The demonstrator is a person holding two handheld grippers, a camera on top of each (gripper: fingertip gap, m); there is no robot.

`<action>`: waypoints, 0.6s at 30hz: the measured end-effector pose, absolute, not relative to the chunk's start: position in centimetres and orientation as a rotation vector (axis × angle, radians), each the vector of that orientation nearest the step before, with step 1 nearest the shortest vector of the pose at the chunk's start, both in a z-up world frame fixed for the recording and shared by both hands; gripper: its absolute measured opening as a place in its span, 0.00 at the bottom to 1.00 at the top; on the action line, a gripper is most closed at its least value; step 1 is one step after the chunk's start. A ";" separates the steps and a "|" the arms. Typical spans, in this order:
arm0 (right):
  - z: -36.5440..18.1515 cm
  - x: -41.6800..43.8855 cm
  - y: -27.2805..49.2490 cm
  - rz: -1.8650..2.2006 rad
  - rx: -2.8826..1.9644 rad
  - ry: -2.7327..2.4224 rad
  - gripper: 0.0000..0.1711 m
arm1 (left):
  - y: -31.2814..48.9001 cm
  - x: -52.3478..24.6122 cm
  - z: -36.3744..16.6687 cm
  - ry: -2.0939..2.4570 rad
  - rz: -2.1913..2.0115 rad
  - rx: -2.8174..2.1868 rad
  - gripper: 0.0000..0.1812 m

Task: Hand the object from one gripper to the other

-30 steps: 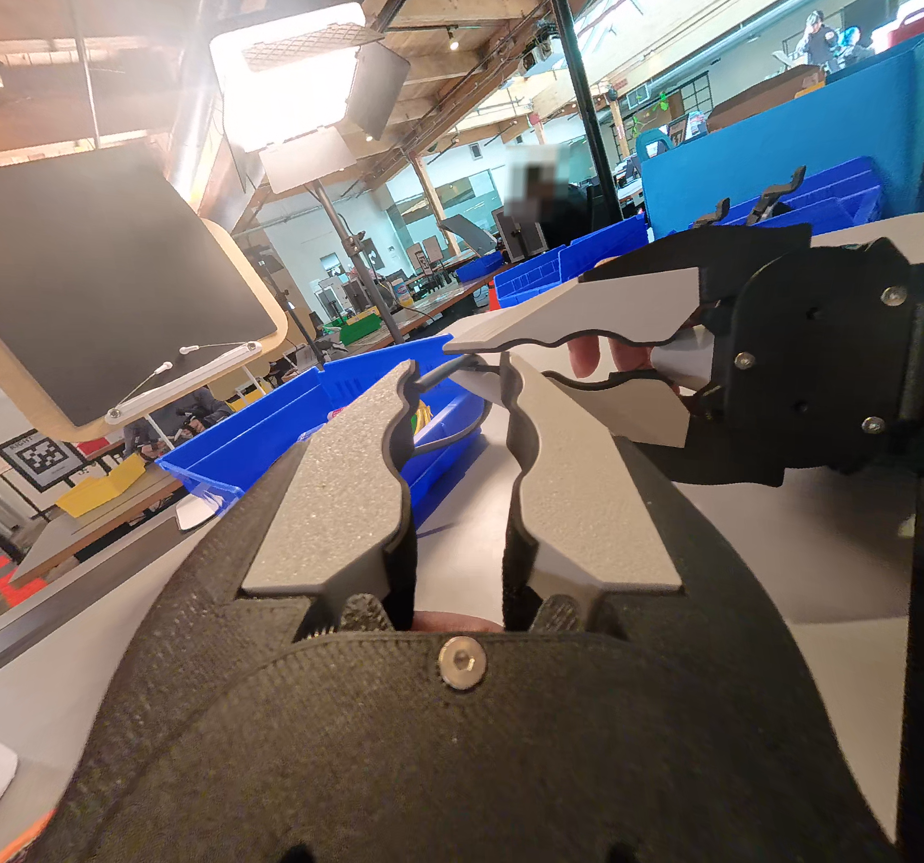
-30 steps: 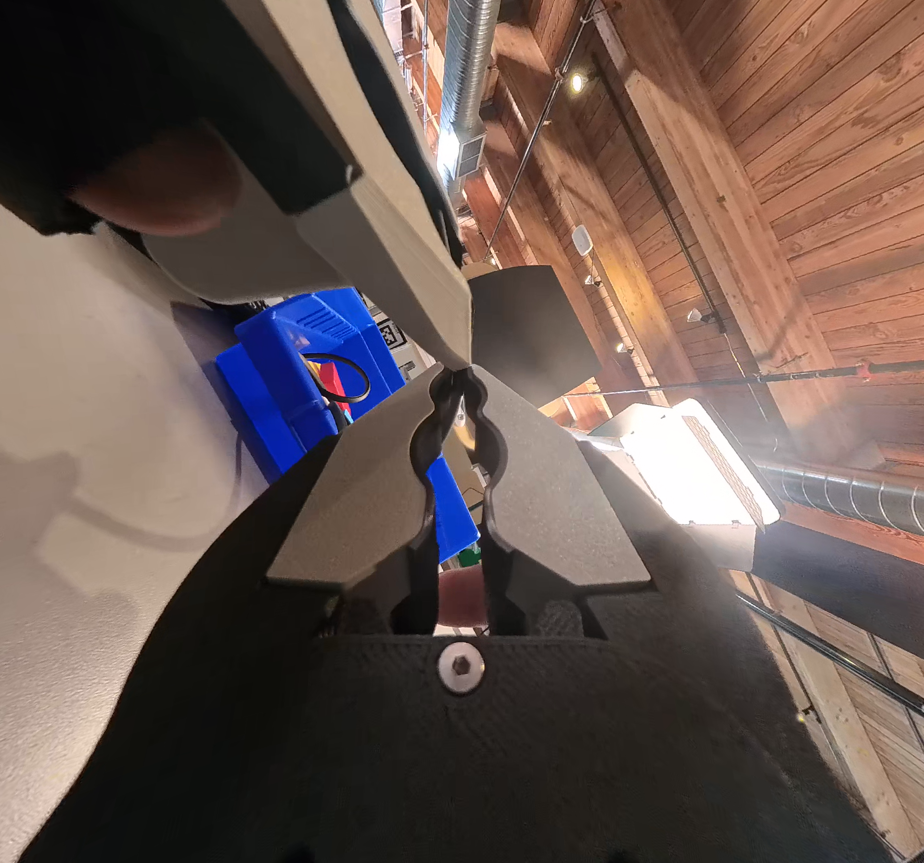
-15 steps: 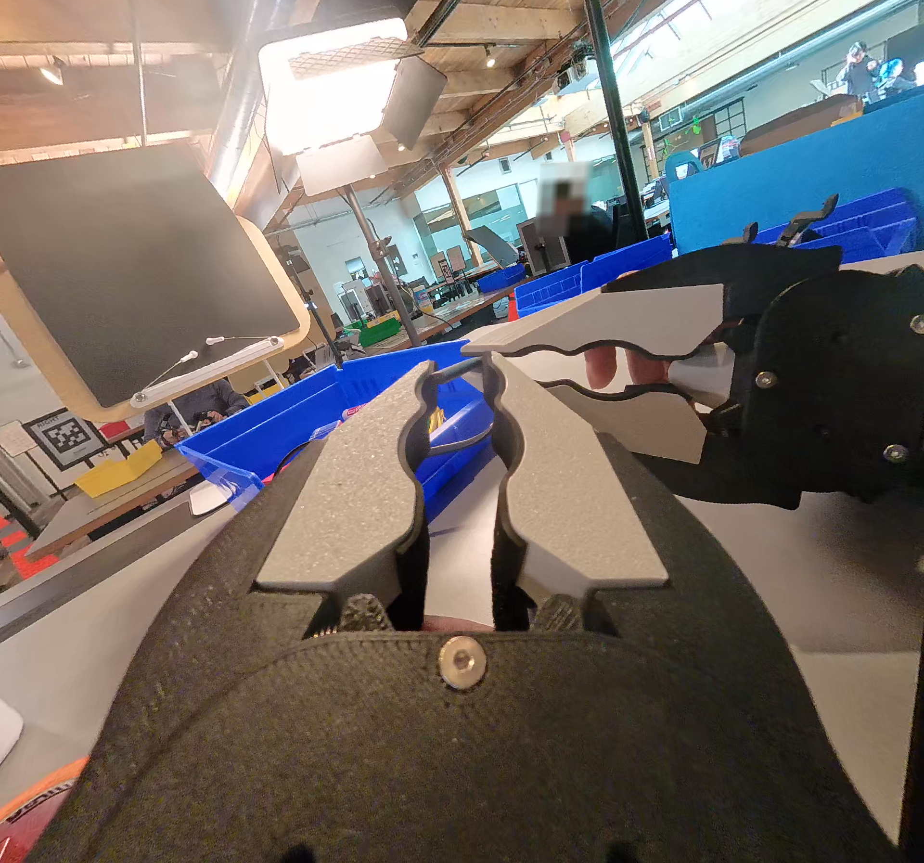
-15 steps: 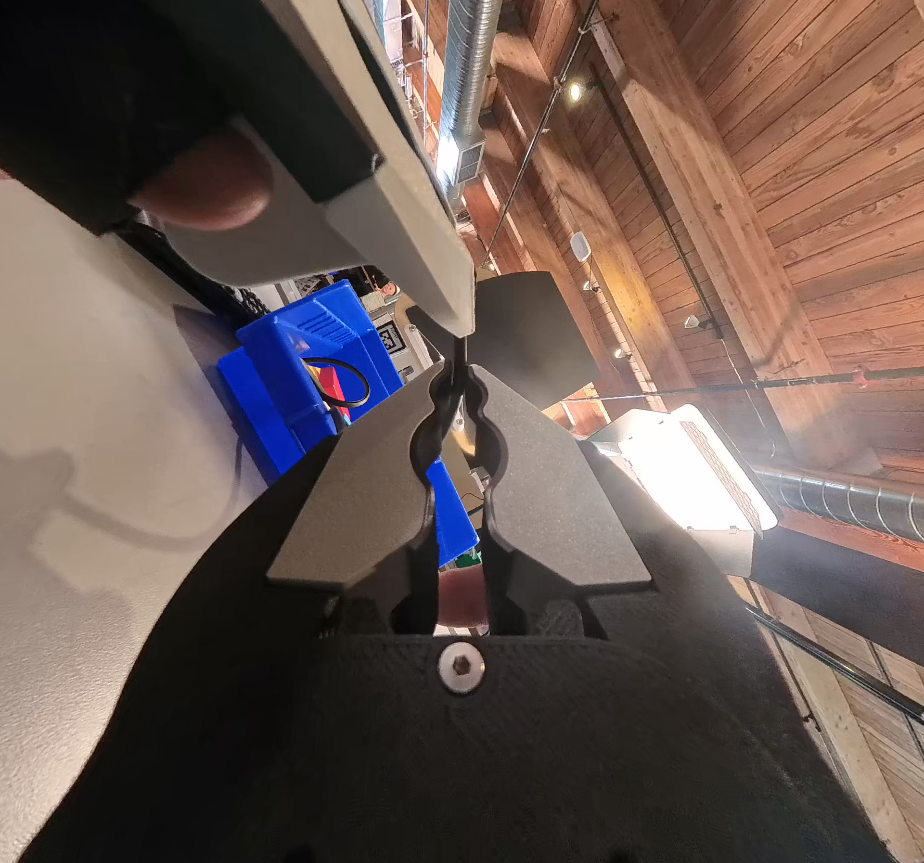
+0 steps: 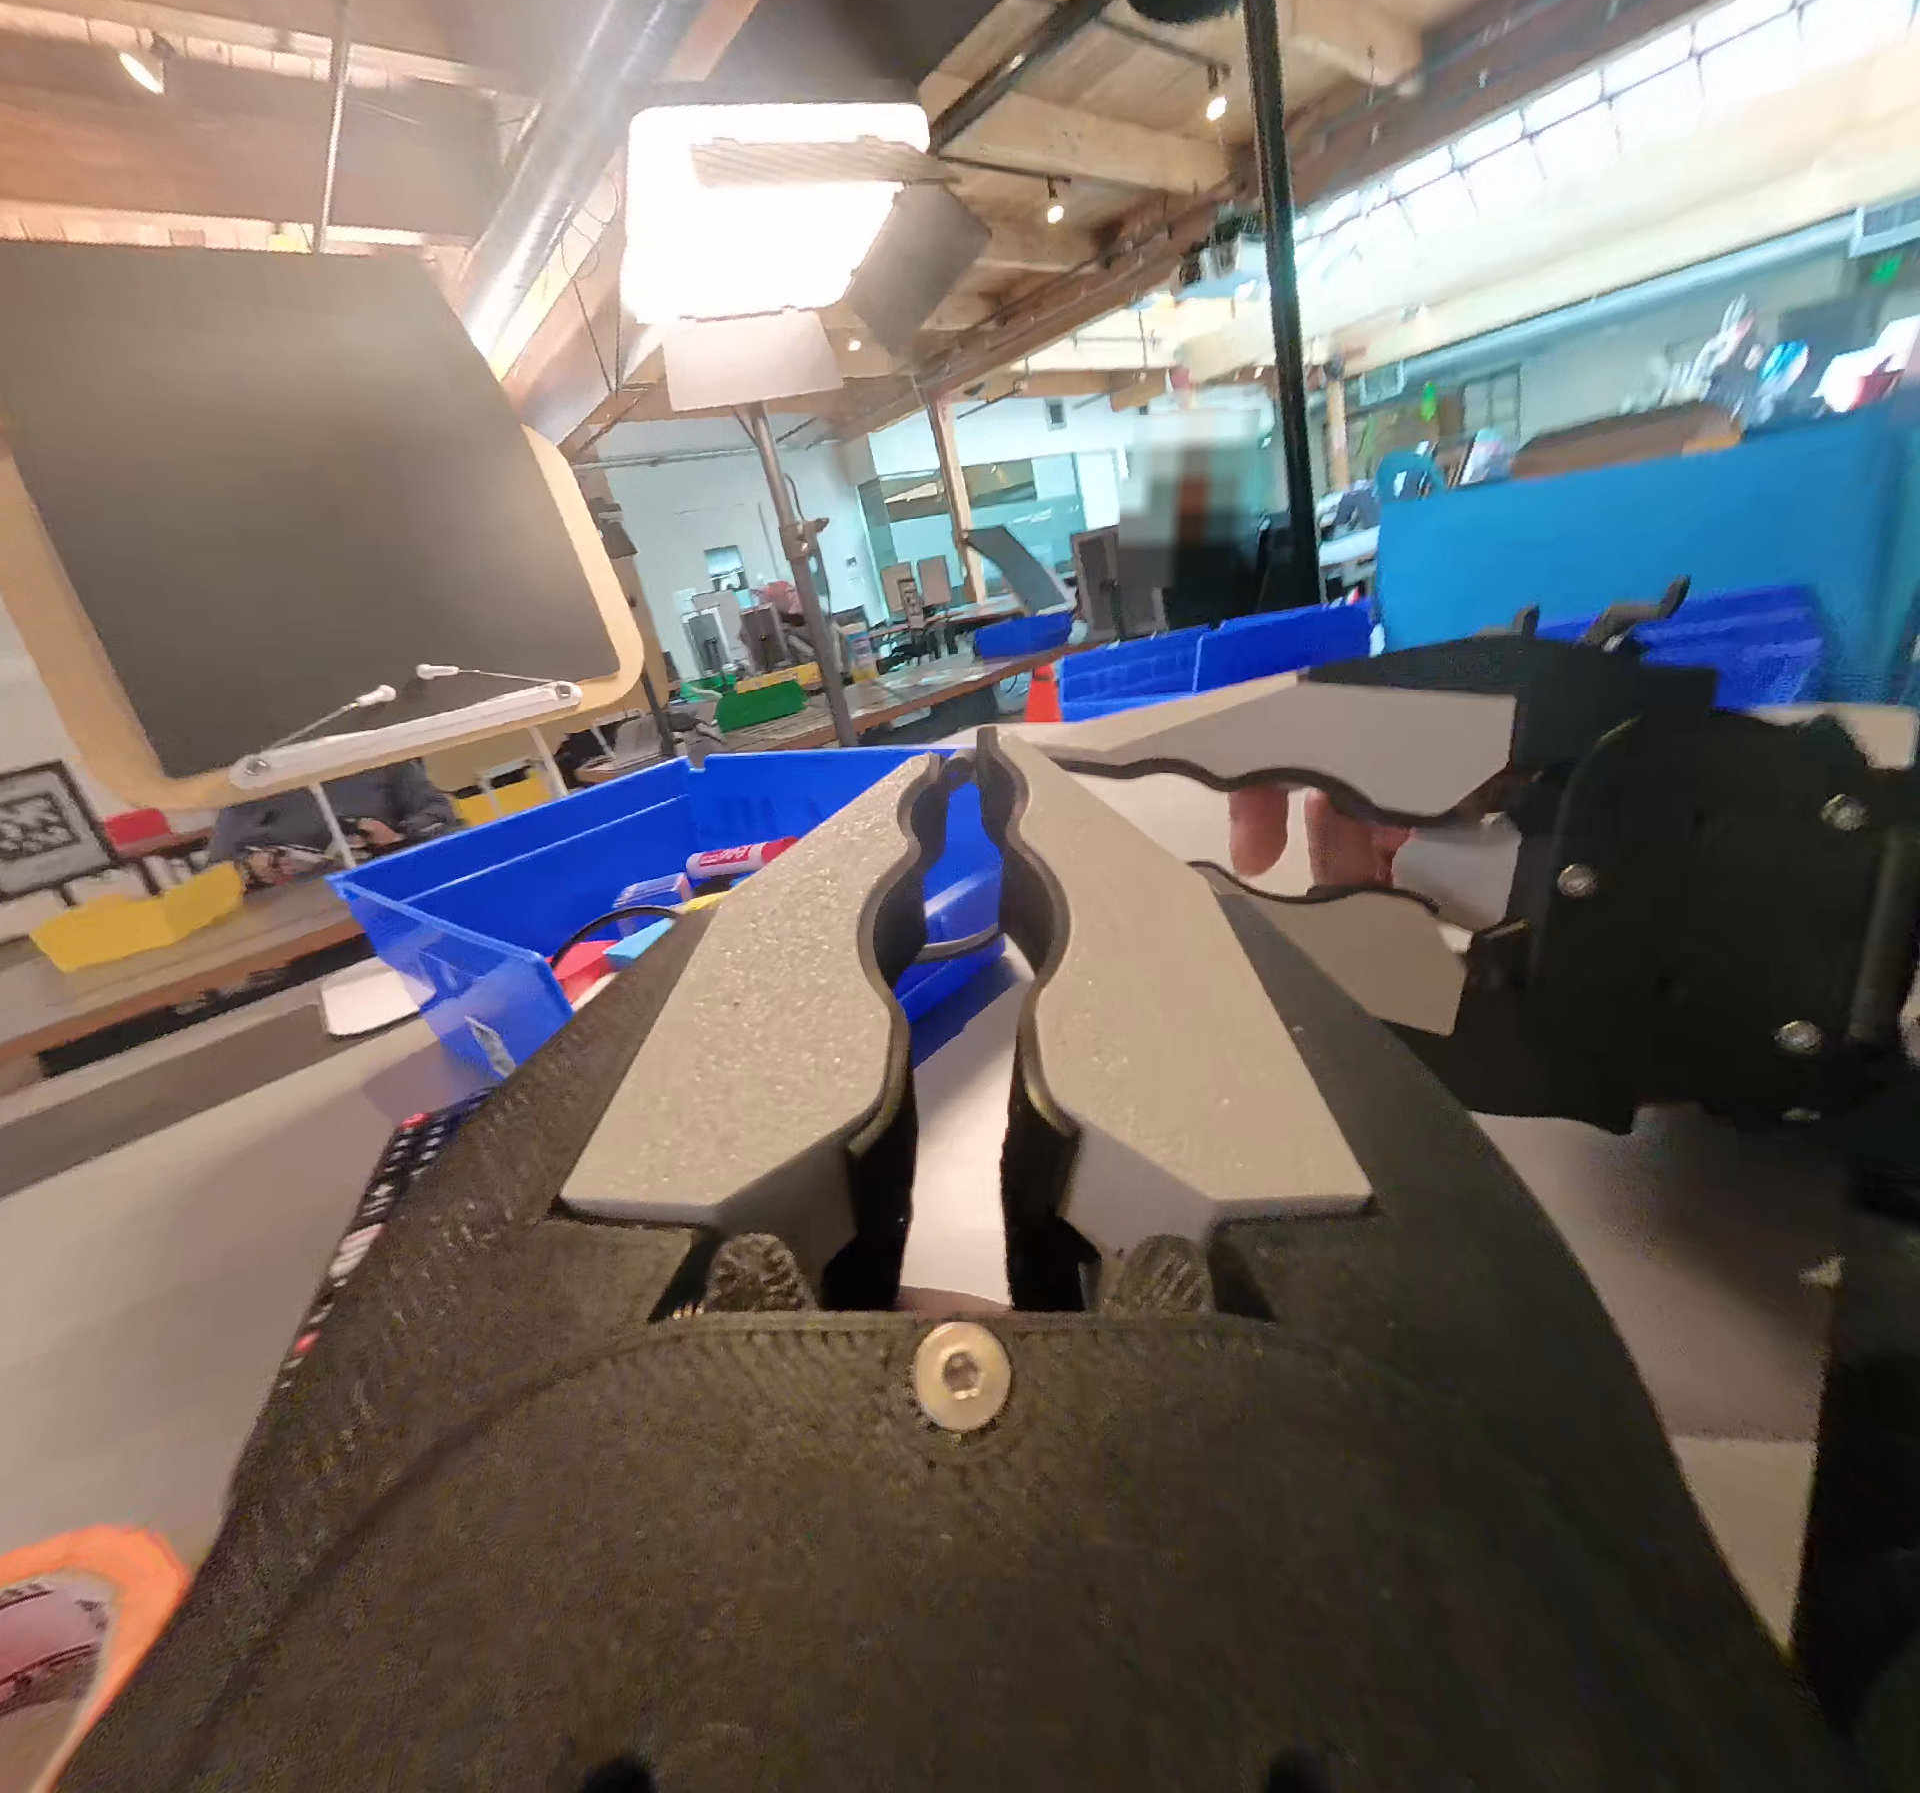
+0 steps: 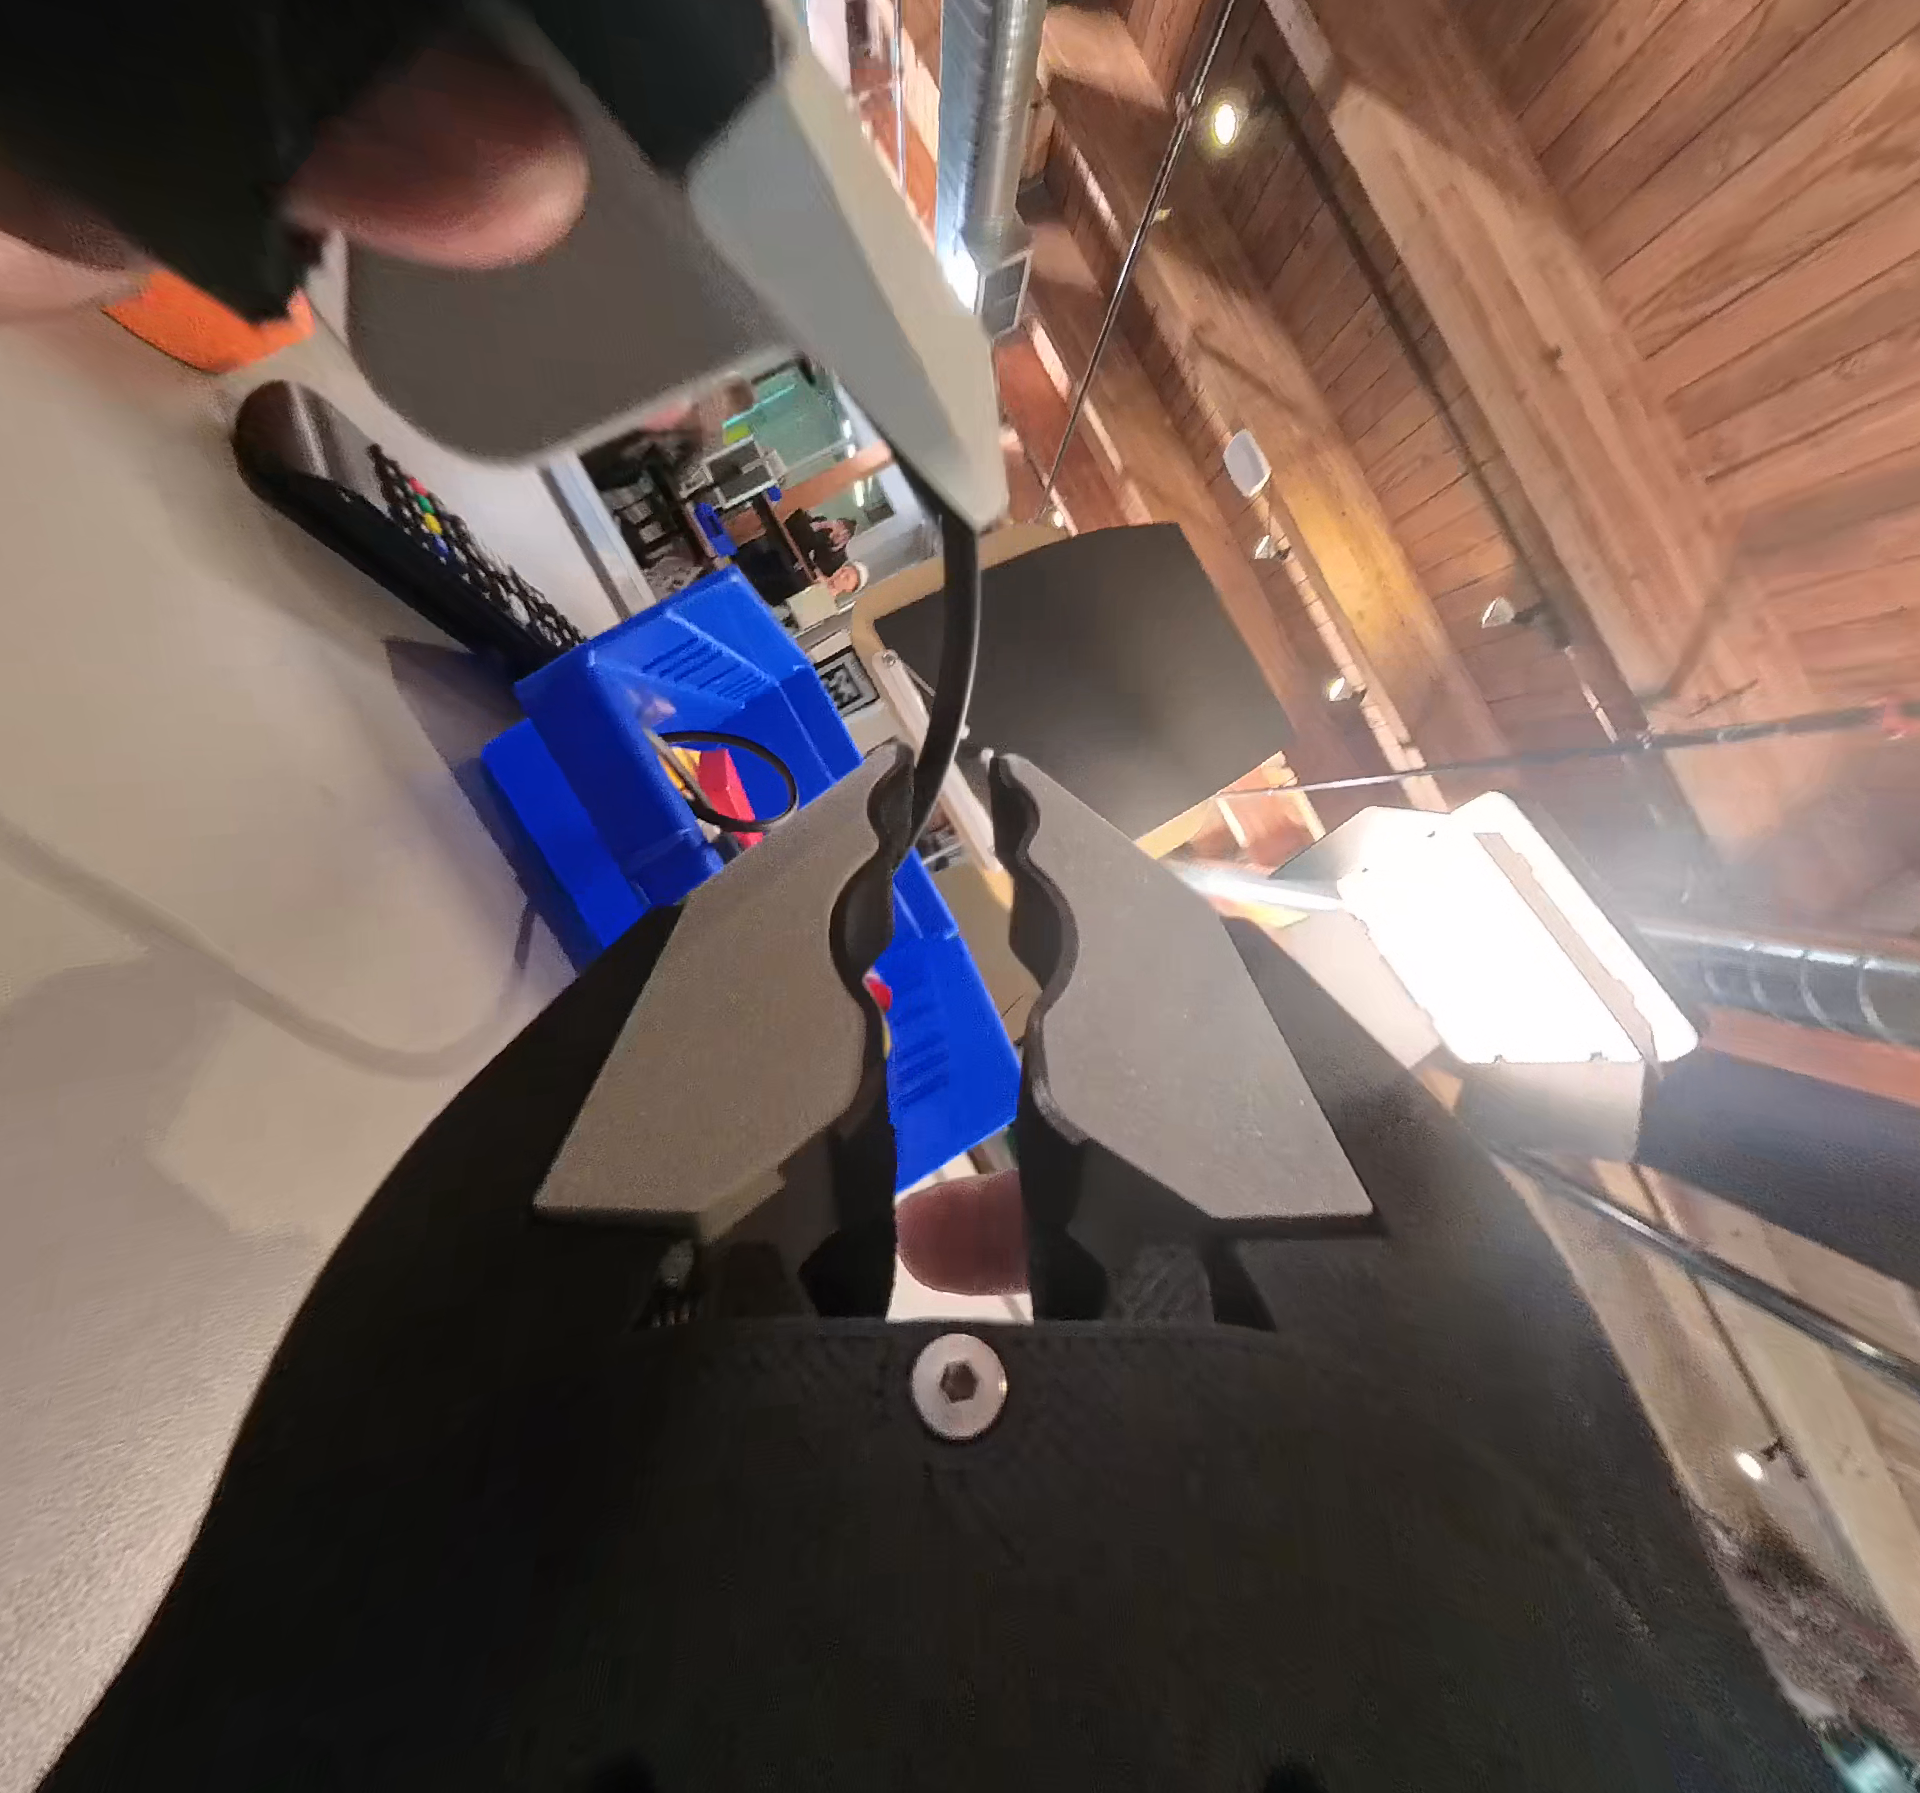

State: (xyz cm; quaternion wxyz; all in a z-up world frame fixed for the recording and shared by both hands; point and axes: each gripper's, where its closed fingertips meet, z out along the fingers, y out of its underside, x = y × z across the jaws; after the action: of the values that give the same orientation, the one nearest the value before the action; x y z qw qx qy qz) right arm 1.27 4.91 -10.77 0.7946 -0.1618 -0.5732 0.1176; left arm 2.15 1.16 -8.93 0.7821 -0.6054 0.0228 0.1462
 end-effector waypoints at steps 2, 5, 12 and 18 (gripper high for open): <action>-11.1 1.0 5.7 0.243 -0.392 -1.247 0.09 | 0.7 2.4 -8.3 0.036 0.226 -1.269 0.03; -11.3 0.8 6.7 0.208 -0.438 -1.247 0.08 | 0.5 2.9 -7.9 0.036 0.117 -1.238 0.03; -11.2 0.9 6.5 0.212 -0.427 -1.243 0.07 | 0.6 3.0 -8.1 0.039 0.072 -1.250 0.03; -10.8 1.0 6.7 0.230 -0.439 -1.225 0.04 | 1.6 3.1 -9.0 0.031 0.053 -1.294 0.09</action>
State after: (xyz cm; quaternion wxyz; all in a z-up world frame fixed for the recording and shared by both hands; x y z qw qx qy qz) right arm 1.05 6.65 -10.82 0.7897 -0.2040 -0.5687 0.1067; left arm 3.07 1.56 -9.05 0.7973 -0.6029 0.0142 0.0247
